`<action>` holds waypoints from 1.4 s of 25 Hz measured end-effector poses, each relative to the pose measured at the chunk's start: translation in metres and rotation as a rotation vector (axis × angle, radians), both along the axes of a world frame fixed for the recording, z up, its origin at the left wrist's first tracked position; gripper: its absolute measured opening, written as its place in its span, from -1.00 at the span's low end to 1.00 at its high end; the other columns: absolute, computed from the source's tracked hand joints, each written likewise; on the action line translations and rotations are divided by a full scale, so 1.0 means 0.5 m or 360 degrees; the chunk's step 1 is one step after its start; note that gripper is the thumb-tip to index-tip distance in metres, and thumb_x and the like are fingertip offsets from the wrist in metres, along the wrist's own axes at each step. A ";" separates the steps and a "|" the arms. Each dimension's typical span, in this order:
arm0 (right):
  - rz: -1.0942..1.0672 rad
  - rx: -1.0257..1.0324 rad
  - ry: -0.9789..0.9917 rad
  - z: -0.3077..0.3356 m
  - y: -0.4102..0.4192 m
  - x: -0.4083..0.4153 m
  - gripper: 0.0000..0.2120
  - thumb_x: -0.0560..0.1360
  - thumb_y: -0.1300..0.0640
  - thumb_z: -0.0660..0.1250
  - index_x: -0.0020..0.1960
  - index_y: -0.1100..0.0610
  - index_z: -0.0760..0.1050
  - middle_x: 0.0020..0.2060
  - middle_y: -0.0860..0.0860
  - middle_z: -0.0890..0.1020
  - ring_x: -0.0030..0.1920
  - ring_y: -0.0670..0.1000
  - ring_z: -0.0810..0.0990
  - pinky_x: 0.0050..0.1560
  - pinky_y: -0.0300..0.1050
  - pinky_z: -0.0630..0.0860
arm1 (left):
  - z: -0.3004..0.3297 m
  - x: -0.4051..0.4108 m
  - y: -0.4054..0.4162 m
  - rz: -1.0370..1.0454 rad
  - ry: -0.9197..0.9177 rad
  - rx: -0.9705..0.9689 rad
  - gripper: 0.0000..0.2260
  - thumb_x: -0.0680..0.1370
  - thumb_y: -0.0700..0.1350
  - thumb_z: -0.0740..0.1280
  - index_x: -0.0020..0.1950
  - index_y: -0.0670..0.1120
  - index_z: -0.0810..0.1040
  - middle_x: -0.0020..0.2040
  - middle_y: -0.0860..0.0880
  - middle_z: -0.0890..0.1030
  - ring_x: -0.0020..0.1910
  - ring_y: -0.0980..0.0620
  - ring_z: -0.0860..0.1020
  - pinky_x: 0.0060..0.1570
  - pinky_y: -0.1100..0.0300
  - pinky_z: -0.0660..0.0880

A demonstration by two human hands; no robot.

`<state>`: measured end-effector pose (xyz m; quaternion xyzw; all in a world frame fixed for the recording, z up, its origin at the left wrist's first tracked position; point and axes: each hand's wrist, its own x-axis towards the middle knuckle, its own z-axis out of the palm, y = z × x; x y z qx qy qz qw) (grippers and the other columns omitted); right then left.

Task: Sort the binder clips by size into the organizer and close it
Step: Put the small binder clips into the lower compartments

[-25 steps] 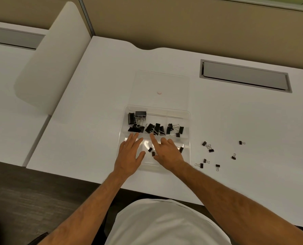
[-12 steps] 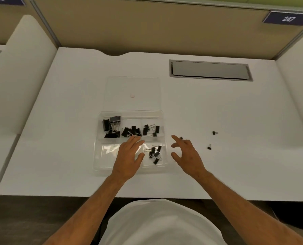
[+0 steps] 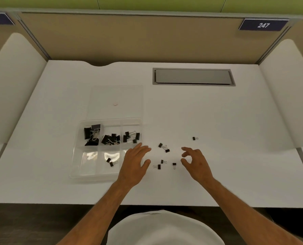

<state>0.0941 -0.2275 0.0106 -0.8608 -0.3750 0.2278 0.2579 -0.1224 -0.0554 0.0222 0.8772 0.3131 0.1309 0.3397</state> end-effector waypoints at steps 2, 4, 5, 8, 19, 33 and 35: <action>0.0020 0.0028 -0.0006 -0.004 -0.005 0.027 -0.59 0.51 0.06 0.39 0.32 -0.14 0.42 0.01 -0.16 0.58 -0.02 -0.33 0.44 -0.12 -0.45 0.34 | 0.003 0.027 -0.018 0.0047 0.0004 0.0038 -0.63 0.58 -0.10 0.35 0.38 0.04 0.45 0.38 0.12 0.46 0.50 0.16 0.18 0.49 -0.04 0.10; 0.0038 0.0023 -0.0002 -0.008 -0.009 0.043 -0.60 0.51 0.06 0.39 0.32 -0.13 0.43 0.01 -0.15 0.57 -0.02 -0.33 0.44 -0.13 -0.46 0.33 | 0.006 0.048 -0.037 0.0077 0.0037 0.0077 -0.64 0.58 -0.11 0.34 0.38 0.03 0.45 0.37 0.12 0.47 0.50 0.14 0.19 0.50 -0.05 0.05; 0.0037 0.0011 0.0014 -0.013 -0.014 0.046 -0.61 0.52 0.05 0.38 0.32 -0.14 0.43 0.02 -0.16 0.57 -0.06 -0.27 0.46 -0.13 -0.46 0.33 | 0.004 0.053 -0.048 0.0084 0.0061 0.0096 -0.64 0.58 -0.11 0.34 0.38 0.02 0.45 0.37 0.11 0.47 0.50 0.13 0.19 0.51 -0.05 0.03; 0.0021 -0.0003 0.0055 -0.028 -0.039 0.046 -0.60 0.52 0.06 0.39 0.32 -0.13 0.43 0.03 -0.15 0.58 -0.07 -0.18 0.46 -0.13 -0.49 0.32 | 0.000 0.066 -0.063 0.0057 0.0132 0.0128 -0.64 0.58 -0.12 0.33 0.38 0.00 0.46 0.36 0.11 0.48 0.50 0.11 0.20 0.52 -0.04 0.02; -0.0105 0.0012 0.0155 -0.041 -0.134 0.058 -0.59 0.51 0.09 0.41 0.32 -0.11 0.45 0.02 -0.14 0.58 -0.02 -0.17 0.48 -0.06 -0.44 0.37 | -0.051 0.200 0.043 -0.0435 0.0853 0.0467 -0.54 0.53 -0.29 0.27 0.43 -0.07 0.38 0.29 -0.05 0.49 0.35 -0.09 0.35 0.44 -0.01 0.06; 0.0037 -0.0056 0.0219 -0.044 -0.060 0.058 -0.65 0.54 0.08 0.37 0.31 -0.11 0.46 0.03 -0.13 0.59 -0.01 -0.17 0.46 0.05 -0.40 0.40 | -0.053 0.187 0.029 -0.0298 0.0962 0.0707 -0.81 0.37 -0.17 0.51 -0.11 0.03 0.57 -0.22 0.08 0.53 -0.15 0.02 0.54 0.32 -0.24 0.03; 0.0135 -0.0099 0.0230 -0.044 -0.003 0.044 -0.65 0.55 0.06 0.35 0.32 -0.09 0.45 0.05 -0.13 0.58 0.01 -0.13 0.46 0.08 -0.23 0.46 | -0.024 0.169 0.020 -0.0159 0.0866 0.0611 -0.89 0.48 -0.09 0.43 -0.02 0.06 0.58 -0.12 0.10 0.55 -0.02 0.04 0.54 0.35 -0.19 -0.06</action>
